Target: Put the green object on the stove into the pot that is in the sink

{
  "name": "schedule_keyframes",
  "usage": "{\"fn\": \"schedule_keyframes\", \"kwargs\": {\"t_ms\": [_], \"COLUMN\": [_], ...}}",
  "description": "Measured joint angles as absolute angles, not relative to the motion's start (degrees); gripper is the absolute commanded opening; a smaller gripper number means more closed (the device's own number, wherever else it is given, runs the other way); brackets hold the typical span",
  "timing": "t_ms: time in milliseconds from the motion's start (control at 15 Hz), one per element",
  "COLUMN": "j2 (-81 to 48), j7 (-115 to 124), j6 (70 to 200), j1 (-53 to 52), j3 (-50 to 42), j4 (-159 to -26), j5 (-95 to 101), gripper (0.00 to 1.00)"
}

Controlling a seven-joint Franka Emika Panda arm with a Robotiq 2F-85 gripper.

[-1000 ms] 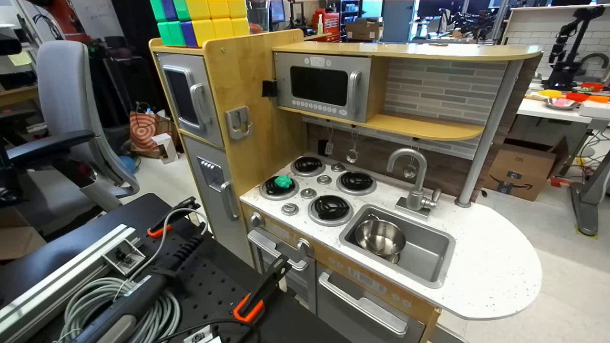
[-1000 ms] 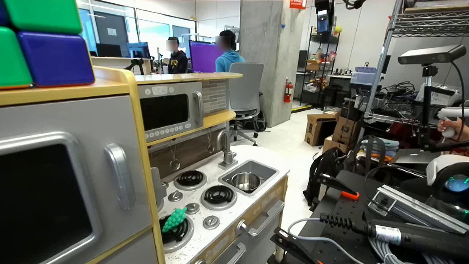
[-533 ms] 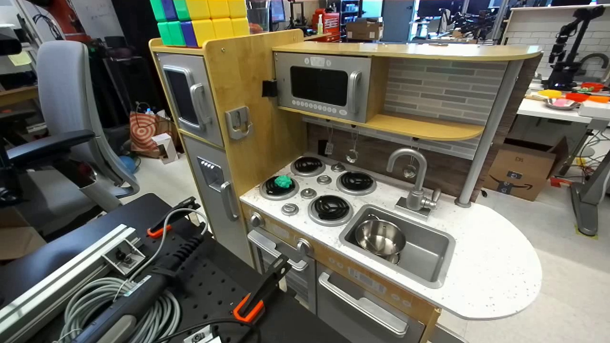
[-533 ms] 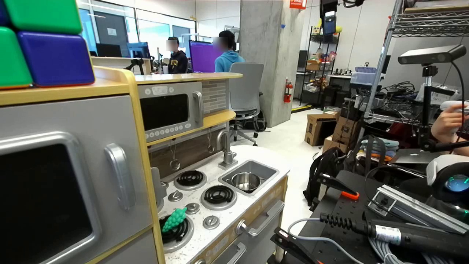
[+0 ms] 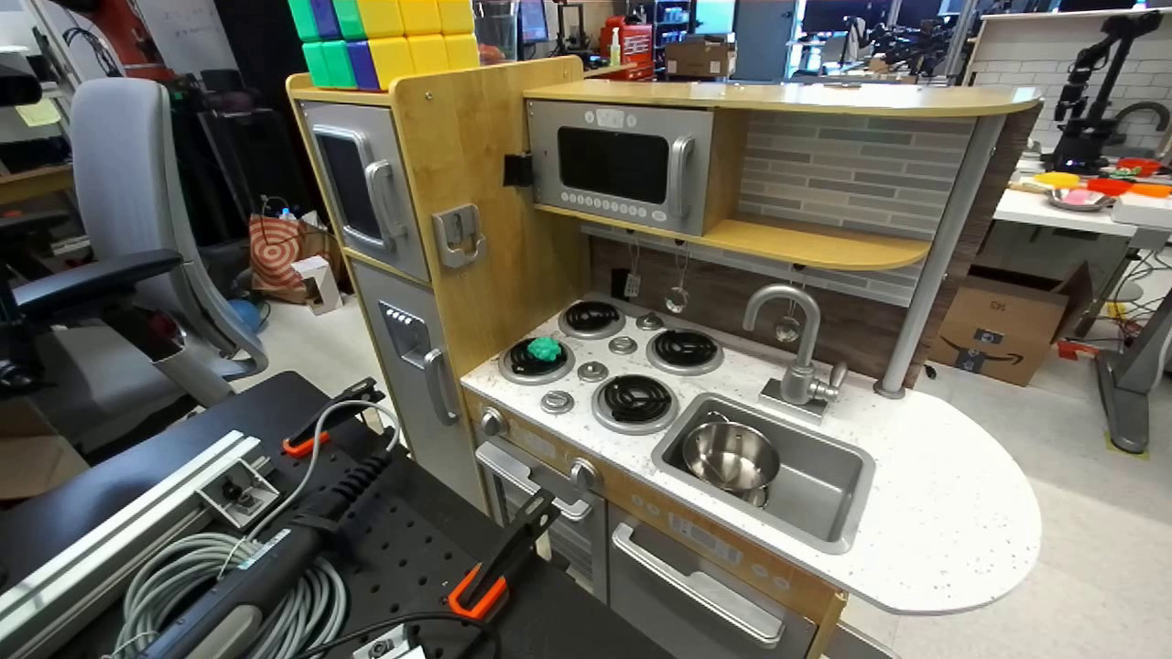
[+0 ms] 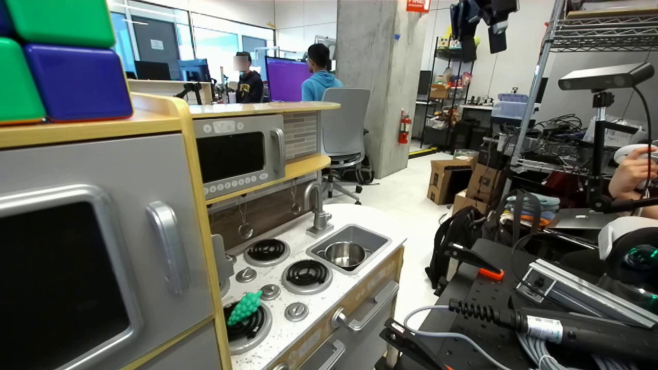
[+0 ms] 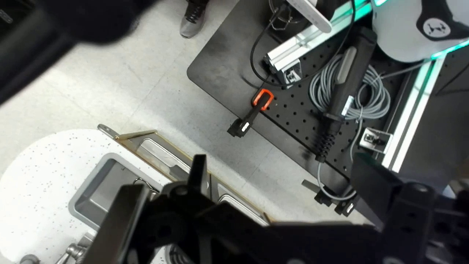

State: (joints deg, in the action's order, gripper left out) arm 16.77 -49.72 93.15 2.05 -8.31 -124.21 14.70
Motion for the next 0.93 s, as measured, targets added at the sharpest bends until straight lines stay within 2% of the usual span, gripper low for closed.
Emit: {"fn": "schedule_keyframes", "kwargs": {"t_ms": [400,933], "j2": [18.62,29.56], "j7": [-61.14,-51.72], "j6": [95.64,112.69], "j1": [1.53,-0.85], "j3": [-6.89,-6.64], "j4": [-126.82,-142.71], "j5": [18.79,2.43], "gripper": [1.00,1.00]}}
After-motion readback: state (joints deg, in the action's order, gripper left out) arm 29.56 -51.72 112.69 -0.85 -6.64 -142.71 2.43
